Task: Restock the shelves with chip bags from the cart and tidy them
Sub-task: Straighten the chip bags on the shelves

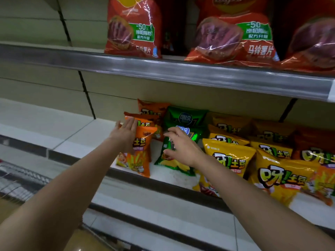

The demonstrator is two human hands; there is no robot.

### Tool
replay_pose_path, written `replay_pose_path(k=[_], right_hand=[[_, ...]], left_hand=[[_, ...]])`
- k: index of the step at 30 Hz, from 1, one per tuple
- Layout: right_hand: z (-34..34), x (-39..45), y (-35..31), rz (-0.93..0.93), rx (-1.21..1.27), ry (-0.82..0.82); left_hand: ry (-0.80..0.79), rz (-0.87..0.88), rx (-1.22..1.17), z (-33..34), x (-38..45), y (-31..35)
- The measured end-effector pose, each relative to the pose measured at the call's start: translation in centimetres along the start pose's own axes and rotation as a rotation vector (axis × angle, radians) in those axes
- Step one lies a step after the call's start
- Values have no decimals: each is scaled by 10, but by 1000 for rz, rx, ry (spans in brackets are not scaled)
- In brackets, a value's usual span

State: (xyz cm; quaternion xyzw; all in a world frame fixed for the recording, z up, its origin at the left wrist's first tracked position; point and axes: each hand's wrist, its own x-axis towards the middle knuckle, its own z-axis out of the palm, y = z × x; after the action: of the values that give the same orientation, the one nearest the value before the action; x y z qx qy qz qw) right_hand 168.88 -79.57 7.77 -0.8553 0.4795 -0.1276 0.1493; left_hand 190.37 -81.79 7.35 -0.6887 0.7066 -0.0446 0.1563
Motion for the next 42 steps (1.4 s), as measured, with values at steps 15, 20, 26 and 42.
replay_pose_path(k=[15, 20, 26, 42], right_hand=[[-21, -34, 10, 51, 104, 101], [-44, -76, 14, 55, 179, 147], [-74, -136, 33, 90, 213, 168], [-161, -302, 184, 477, -207, -46]], left_hand=[[235, 131, 53, -39, -33, 32], [315, 149, 41, -68, -76, 77], [307, 217, 41, -101, -129, 148], [343, 632, -70, -155, -150, 410]])
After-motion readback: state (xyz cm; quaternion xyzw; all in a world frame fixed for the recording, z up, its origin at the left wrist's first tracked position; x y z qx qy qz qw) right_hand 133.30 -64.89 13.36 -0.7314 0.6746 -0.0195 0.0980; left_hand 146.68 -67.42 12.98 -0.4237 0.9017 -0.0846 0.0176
